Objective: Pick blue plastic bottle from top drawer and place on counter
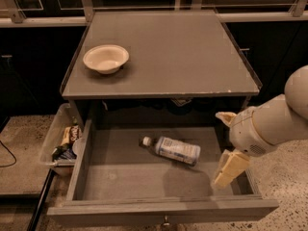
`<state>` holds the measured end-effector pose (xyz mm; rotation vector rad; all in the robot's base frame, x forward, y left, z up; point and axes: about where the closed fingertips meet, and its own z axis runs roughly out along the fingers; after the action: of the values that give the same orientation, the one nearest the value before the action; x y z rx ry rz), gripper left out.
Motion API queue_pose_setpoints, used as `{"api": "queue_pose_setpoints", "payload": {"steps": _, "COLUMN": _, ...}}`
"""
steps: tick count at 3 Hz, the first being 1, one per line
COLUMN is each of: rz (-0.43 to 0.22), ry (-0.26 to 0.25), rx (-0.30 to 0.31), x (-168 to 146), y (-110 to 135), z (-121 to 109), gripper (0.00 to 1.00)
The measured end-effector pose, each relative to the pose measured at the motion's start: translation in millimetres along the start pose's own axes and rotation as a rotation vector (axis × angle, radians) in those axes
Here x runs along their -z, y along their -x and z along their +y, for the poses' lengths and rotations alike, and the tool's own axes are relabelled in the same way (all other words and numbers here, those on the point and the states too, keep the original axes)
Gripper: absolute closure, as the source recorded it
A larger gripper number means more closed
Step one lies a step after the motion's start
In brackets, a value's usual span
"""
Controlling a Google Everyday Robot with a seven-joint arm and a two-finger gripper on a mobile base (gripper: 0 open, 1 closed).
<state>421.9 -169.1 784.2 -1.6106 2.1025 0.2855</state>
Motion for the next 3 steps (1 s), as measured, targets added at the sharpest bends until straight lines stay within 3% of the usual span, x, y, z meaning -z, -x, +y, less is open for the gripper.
{"api": "queue_pose_setpoints", "payload": {"steps": 2, "rz": -0.13, "ry": -0.048, "rx": -0.039, "x": -66, "y": 7, "z": -17, "gripper": 0.0}}
{"api": "queue_pose_setpoints", "payload": {"steps": 3, "rz": -0.155, "ry": -0.044, "rx": -0.041, "x": -103, "y": 10, "z": -23, "gripper": 0.0}}
